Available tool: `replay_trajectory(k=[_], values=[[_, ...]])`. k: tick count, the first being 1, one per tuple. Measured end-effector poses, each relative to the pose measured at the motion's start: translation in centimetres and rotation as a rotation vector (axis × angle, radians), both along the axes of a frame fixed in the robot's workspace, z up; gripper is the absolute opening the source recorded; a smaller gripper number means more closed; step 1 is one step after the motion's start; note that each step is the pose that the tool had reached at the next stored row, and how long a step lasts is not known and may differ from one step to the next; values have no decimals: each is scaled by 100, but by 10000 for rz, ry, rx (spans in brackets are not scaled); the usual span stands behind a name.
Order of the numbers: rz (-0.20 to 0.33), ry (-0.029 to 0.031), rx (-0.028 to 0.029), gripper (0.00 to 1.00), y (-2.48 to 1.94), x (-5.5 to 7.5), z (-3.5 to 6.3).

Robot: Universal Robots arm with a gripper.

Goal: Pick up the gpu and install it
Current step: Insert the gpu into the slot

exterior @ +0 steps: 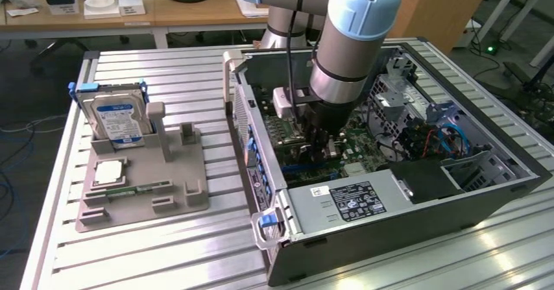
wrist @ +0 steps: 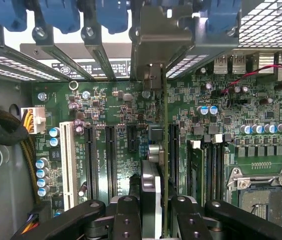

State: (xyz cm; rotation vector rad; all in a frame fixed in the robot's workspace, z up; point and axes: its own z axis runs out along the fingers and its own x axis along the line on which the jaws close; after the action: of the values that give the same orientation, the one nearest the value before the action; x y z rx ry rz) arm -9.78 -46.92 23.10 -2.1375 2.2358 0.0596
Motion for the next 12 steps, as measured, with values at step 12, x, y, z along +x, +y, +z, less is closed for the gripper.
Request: replay_trajectory(k=[12], values=[[73,0,2,28,5,0,0]])
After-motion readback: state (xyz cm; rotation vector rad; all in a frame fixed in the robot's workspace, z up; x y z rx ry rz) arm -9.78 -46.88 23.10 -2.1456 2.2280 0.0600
